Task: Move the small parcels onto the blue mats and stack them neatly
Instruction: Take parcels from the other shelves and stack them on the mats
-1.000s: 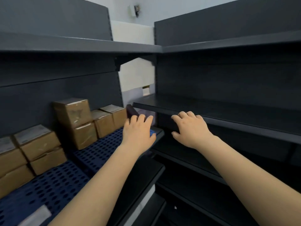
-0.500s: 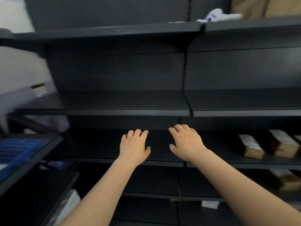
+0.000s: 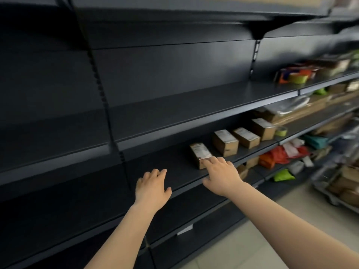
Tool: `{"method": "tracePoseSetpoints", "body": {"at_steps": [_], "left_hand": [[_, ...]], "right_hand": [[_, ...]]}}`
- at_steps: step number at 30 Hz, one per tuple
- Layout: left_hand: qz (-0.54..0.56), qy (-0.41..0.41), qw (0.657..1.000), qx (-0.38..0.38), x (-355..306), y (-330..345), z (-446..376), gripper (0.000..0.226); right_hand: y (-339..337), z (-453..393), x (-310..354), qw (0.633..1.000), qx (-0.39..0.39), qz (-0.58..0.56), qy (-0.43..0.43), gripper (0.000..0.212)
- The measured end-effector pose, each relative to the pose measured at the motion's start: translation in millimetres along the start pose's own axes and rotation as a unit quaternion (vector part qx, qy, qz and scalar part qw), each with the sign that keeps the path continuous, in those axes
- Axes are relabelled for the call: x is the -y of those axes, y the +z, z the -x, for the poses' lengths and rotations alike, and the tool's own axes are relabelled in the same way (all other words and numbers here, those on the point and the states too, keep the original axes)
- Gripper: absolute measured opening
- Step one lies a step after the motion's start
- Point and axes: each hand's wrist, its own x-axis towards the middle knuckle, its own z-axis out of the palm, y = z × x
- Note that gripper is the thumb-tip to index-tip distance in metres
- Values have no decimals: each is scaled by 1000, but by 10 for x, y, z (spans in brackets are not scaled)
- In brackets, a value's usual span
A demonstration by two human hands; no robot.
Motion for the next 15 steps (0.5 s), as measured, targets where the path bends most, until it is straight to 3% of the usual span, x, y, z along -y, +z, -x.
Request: {"method": "tracePoseSetpoints", "body": {"at_steps": [7, 15], "left_hand": [[54, 53, 996, 37, -367, 356, -1018, 63], [84, 58, 993, 66, -674, 607, -1807, 61]], "right_hand": [[112, -599, -725, 995, 5, -12, 99, 58], [322, -1209, -1351, 990, 22, -34, 137, 60]]}}
